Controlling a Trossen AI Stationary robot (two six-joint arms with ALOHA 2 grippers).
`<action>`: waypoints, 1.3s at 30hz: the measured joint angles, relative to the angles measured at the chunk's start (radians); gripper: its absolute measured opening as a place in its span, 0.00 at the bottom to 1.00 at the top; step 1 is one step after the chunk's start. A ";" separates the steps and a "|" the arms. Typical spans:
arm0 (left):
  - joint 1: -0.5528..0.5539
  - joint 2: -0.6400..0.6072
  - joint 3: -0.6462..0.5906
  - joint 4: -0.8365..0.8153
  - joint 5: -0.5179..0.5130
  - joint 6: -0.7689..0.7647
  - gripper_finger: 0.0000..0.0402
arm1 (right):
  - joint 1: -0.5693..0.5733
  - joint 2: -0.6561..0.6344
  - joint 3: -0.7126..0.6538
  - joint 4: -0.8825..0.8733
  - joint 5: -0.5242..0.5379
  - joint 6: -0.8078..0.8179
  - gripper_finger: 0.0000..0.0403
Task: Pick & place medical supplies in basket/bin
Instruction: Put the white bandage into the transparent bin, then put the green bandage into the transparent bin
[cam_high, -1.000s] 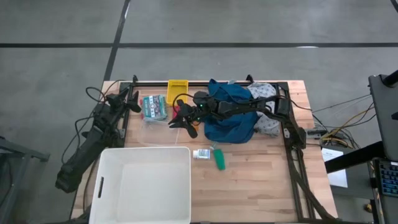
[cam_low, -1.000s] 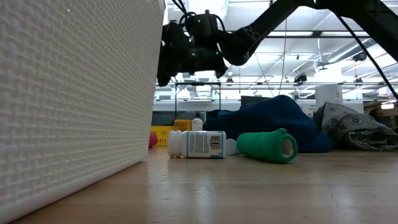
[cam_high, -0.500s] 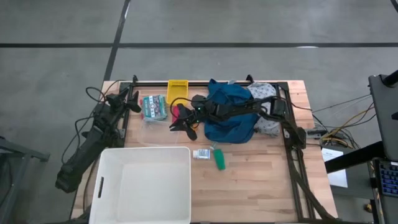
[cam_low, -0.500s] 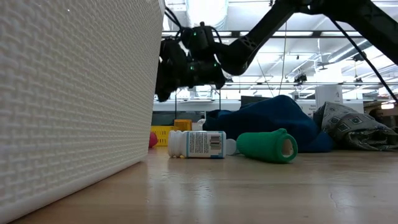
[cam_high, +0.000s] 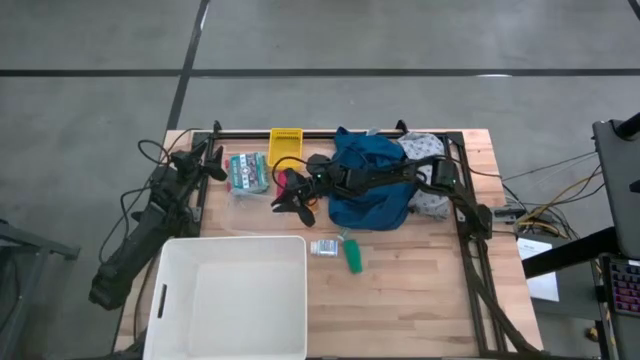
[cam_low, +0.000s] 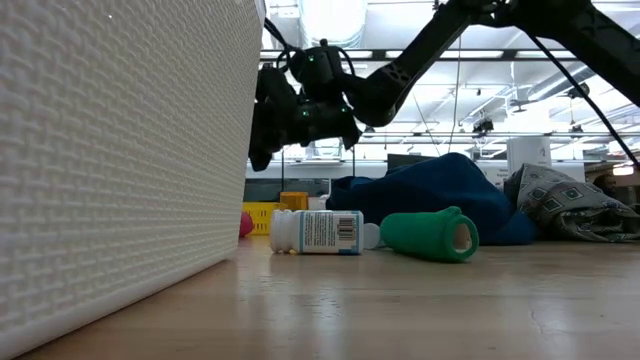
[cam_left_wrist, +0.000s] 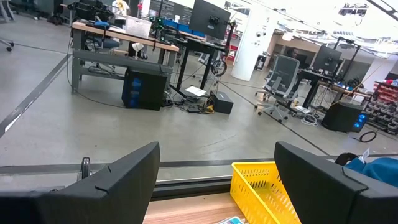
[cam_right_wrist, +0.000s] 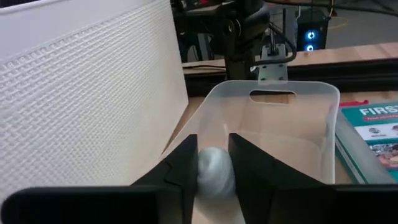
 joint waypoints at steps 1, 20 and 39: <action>0.000 0.000 0.000 0.000 0.000 0.000 0.80 | 0.000 0.000 0.000 0.000 0.000 -0.003 0.25; 0.000 0.000 0.000 0.000 0.000 0.000 0.80 | 0.000 -0.005 0.000 0.043 -0.002 0.005 0.46; 0.000 0.011 0.000 0.000 0.000 0.000 0.80 | -0.050 -0.137 0.033 -0.104 -0.006 -0.177 0.48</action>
